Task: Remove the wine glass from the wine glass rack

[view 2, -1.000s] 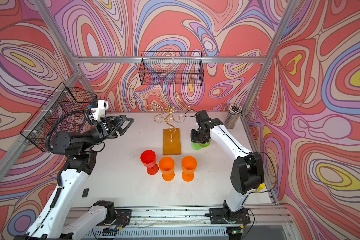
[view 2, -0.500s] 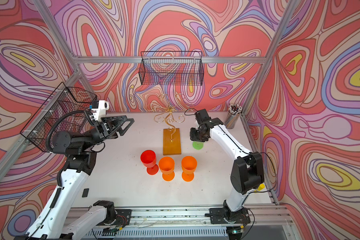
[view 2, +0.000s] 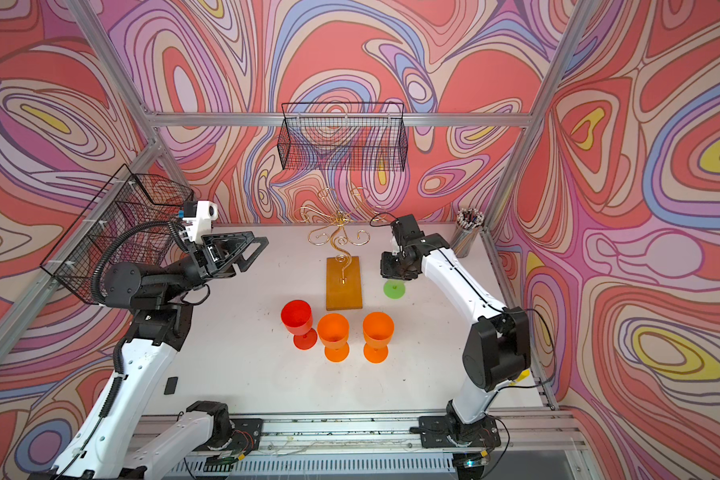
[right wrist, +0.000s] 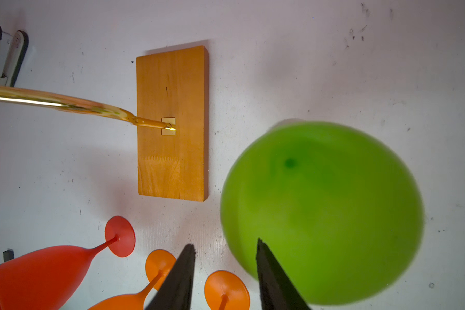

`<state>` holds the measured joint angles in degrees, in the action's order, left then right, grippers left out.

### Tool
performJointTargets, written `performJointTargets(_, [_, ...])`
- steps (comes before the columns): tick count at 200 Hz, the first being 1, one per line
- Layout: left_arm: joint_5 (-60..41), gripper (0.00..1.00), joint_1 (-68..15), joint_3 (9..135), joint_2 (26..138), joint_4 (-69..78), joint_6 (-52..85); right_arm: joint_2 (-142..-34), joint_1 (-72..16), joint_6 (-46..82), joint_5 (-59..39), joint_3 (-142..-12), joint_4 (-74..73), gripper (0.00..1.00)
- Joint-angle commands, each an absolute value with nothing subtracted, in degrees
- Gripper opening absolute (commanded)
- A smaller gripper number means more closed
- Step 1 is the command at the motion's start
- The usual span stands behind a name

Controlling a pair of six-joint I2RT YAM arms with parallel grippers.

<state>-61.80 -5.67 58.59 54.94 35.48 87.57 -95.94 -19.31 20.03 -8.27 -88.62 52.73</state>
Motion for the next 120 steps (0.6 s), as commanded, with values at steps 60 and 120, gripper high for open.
performJointTargets(60, [-62.93,0.67,-5.71,59.5,54.48,36.1,86.86,-89.12,-19.42,19.43,-5.46,-88.86,49.48,0.42])
performJointTargets(120, [-63.08,0.68,-5.71,60.18,54.28,32.9,84.46,-82.03,-19.42,18.39,-1.21,-86.34,47.2,0.41])
